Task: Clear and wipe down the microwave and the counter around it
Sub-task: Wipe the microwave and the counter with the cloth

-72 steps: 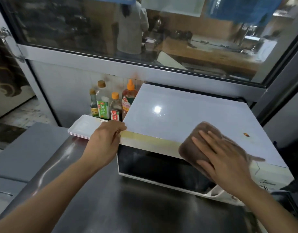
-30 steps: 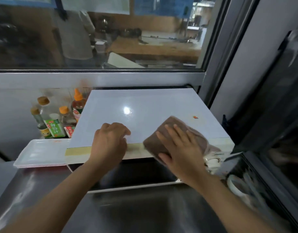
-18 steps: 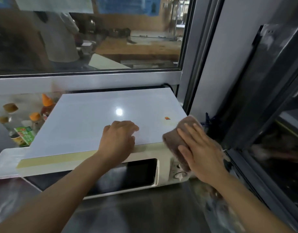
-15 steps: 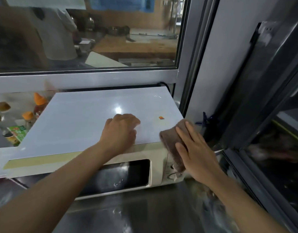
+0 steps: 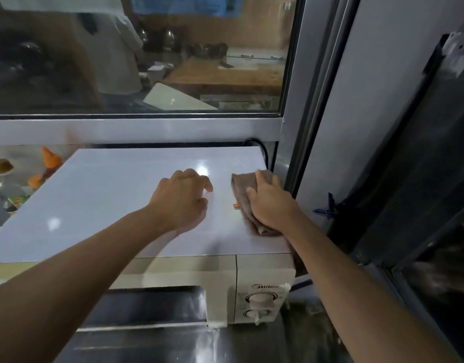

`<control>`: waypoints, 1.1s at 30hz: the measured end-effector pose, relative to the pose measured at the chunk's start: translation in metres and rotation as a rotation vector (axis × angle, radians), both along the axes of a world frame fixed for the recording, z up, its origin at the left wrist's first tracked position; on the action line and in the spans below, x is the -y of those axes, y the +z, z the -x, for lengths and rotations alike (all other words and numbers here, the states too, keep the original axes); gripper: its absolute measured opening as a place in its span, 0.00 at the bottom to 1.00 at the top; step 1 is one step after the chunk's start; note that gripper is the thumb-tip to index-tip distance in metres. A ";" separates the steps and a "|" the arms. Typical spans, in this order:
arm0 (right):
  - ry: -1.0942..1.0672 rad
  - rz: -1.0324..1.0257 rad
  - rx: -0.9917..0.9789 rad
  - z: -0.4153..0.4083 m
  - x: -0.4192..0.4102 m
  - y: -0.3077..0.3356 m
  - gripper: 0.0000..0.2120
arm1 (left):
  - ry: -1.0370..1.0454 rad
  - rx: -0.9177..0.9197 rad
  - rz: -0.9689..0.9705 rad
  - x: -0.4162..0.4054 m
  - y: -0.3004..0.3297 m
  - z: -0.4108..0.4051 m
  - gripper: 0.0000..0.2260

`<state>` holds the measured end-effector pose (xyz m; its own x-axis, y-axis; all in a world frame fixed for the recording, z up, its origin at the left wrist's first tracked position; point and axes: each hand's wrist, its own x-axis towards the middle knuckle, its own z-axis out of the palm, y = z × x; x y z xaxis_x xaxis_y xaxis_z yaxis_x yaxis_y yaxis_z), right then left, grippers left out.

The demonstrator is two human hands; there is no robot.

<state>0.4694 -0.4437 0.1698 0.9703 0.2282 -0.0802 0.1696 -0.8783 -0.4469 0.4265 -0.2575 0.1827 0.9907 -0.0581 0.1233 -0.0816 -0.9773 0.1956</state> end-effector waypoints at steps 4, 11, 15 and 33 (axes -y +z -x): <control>0.031 0.016 0.055 0.032 0.008 -0.012 0.27 | -0.005 -0.003 -0.018 0.005 0.003 -0.026 0.18; 0.035 -0.003 0.109 -0.017 -0.002 -0.013 0.24 | 0.032 -0.075 -0.015 -0.004 -0.003 -0.069 0.17; -0.022 0.030 0.069 -0.088 -0.022 -0.010 0.22 | 0.017 -0.056 -0.038 -0.010 -0.009 -0.076 0.16; 0.136 0.157 0.171 -0.049 -0.013 0.001 0.19 | 0.029 -0.035 -0.056 -0.008 -0.017 -0.073 0.18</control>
<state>0.5187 -0.4304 0.1704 0.9342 0.3548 0.0377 0.3519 -0.8988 -0.2613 0.4998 -0.2494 0.1654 0.9957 -0.0347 0.0862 -0.0468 -0.9887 0.1424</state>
